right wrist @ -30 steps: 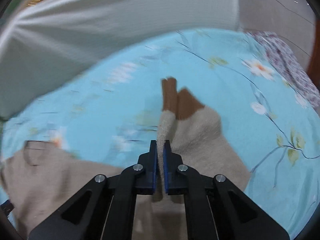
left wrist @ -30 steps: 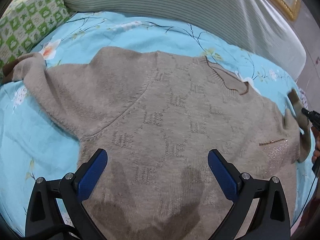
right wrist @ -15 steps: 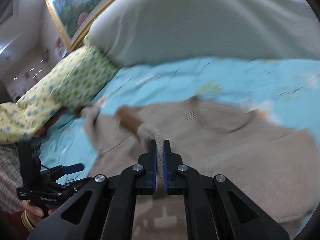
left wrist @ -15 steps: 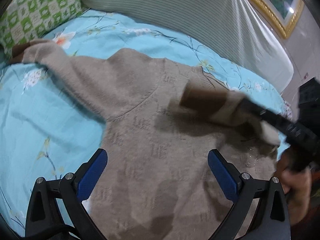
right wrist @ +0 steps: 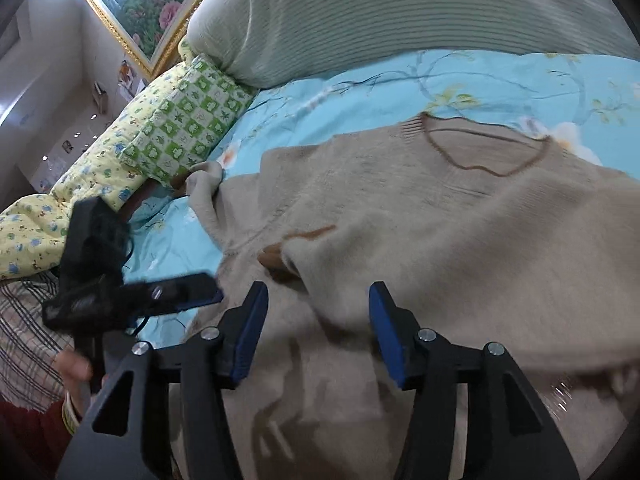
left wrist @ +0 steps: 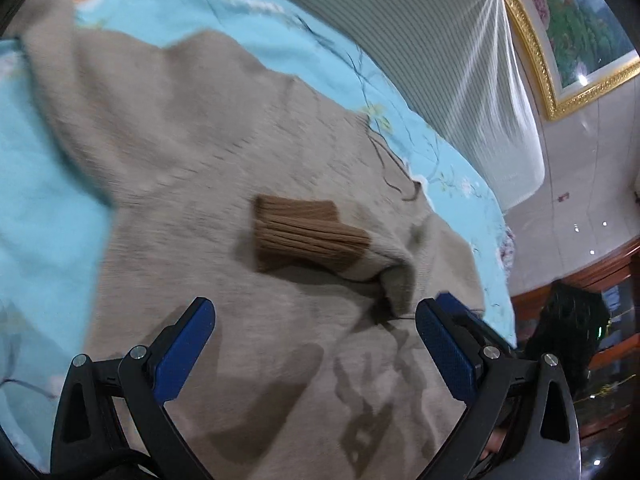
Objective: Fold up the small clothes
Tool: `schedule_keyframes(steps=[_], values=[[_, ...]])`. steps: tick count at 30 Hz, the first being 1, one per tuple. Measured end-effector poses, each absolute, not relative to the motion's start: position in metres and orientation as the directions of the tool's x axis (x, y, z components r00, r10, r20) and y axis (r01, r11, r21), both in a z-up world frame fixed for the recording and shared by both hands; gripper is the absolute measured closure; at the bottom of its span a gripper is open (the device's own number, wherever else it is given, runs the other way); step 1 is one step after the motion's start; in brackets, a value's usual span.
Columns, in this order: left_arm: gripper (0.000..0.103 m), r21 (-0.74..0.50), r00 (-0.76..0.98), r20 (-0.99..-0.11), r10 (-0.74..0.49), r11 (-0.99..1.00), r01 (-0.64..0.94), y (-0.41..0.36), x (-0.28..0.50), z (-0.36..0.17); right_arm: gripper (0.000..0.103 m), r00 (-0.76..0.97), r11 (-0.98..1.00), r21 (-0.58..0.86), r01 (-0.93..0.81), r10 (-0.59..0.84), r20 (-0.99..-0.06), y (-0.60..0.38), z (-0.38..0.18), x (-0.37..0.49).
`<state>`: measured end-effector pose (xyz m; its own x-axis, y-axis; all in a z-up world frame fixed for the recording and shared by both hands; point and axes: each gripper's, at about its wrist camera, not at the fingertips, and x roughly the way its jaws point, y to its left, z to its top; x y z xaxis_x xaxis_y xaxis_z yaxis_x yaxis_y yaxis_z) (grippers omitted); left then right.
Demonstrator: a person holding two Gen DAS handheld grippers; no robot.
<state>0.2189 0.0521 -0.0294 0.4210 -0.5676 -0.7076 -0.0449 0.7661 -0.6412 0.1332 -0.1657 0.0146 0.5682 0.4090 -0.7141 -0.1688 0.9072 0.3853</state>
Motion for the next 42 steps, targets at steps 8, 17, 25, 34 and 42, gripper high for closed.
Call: schedule_keyframes(steps=[8, 17, 25, 34, 42], values=[[0.005, -0.748, 0.38, -0.651, -0.657, 0.639, -0.176, 0.034, 0.272, -0.053, 0.049, 0.639, 0.916, 0.401, -0.023, 0.322, -0.698, -0.211, 0.022, 0.086], [0.092, -0.631, 0.62, -0.532, -0.577, 0.759, 0.164, 0.039, 0.246, 0.01, 0.048, 0.68, 0.925, 0.379, 0.025, 0.262, -0.685, -0.229, 0.033, 0.065], [0.056, -0.634, 0.477, -0.676, -0.562, 0.773, 0.012, 0.058, 0.261, -0.053, 0.047, 0.711, 0.922, 0.373, 0.101, 0.195, -0.675, -0.259, 0.038, 0.058], [0.098, -0.53, 0.589, -0.668, -0.455, 0.846, 0.053, 0.067, 0.249, -0.041, 0.028, 0.715, 0.864, 0.358, 0.353, -0.002, -0.699, -0.347, 0.048, 0.068], [0.098, -0.572, 0.603, -0.658, -0.452, 0.82, -0.009, 0.09, 0.242, -0.054, 0.028, 0.613, 0.844, 0.407, 0.349, 0.123, -0.78, -0.37, 0.005, 0.135]])
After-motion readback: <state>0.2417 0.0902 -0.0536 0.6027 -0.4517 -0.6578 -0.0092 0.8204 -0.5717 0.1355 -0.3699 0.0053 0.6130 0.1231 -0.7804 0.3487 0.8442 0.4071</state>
